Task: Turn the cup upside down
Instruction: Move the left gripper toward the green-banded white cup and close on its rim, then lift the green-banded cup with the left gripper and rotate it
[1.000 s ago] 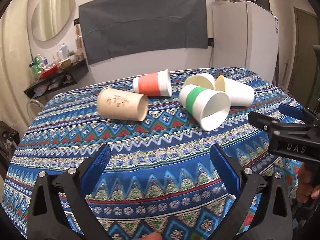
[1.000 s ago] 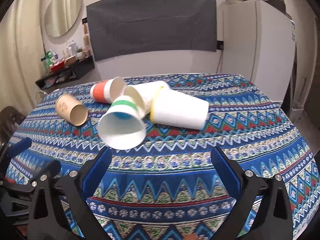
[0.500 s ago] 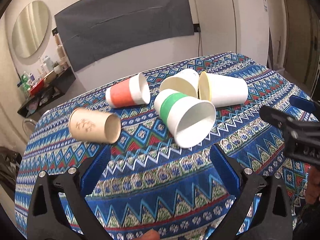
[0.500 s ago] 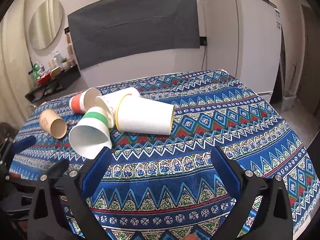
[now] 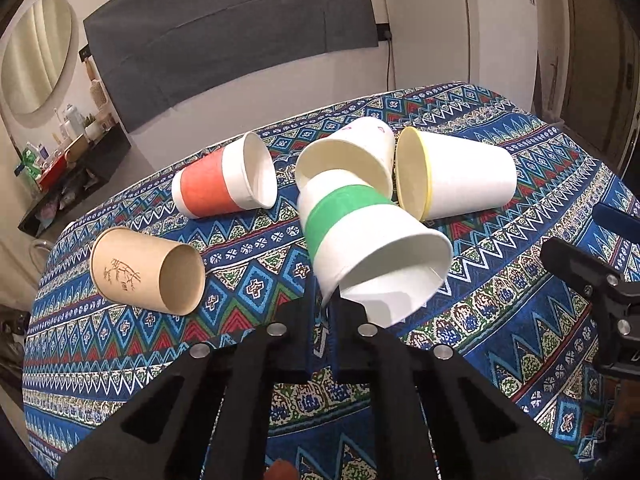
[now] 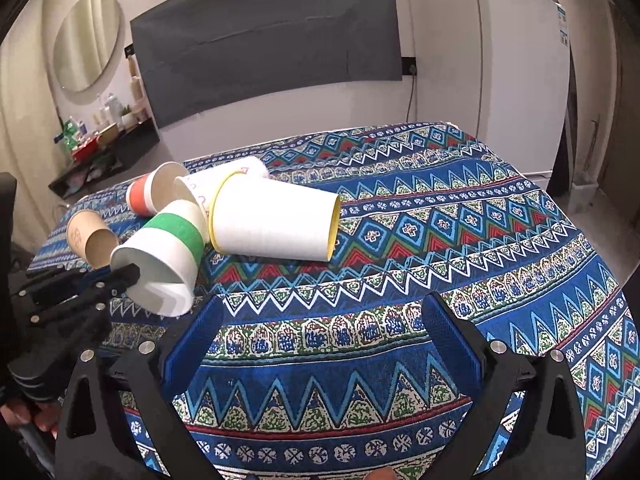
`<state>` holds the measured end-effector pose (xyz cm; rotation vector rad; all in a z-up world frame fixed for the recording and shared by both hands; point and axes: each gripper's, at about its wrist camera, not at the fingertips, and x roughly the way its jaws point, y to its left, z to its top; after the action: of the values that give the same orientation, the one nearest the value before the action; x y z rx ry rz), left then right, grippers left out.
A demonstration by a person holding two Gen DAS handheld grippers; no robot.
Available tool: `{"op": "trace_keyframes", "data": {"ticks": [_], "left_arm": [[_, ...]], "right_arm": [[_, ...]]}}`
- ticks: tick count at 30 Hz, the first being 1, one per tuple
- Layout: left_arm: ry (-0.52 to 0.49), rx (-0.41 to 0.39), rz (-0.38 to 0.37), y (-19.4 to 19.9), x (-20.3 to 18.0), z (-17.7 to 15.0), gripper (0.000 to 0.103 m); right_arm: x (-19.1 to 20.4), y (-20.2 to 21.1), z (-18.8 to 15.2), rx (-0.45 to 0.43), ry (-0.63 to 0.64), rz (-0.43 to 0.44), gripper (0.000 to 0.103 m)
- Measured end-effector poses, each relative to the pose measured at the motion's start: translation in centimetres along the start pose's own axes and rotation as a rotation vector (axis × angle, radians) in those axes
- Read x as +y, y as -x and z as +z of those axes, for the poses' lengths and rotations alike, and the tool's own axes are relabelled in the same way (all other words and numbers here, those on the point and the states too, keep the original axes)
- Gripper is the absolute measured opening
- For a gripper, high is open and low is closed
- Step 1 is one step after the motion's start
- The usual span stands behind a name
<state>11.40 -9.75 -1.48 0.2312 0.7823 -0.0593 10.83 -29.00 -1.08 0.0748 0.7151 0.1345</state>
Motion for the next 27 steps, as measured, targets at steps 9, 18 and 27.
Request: {"op": "trace_keyframes", "data": {"ticks": [9, 18, 27], "left_arm": [[-0.045, 0.011, 0.004, 1.6, -0.5, -1.1, 0.004], [-0.021, 0.009, 0.003, 4.6, 0.4, -3.7, 0.004], [0.018, 0.014, 0.002, 7.1, 2.1, -7.1, 0.004]], "right_arm": [[0.4, 0.2, -0.3, 0.003, 0.016, -0.003, 0.095], [1.6, 1.6, -0.9, 0.006, 0.042, 0.003, 0.095], [3.2, 2.3, -1.9, 0.033, 0.075, 0.021, 0.095]]}}
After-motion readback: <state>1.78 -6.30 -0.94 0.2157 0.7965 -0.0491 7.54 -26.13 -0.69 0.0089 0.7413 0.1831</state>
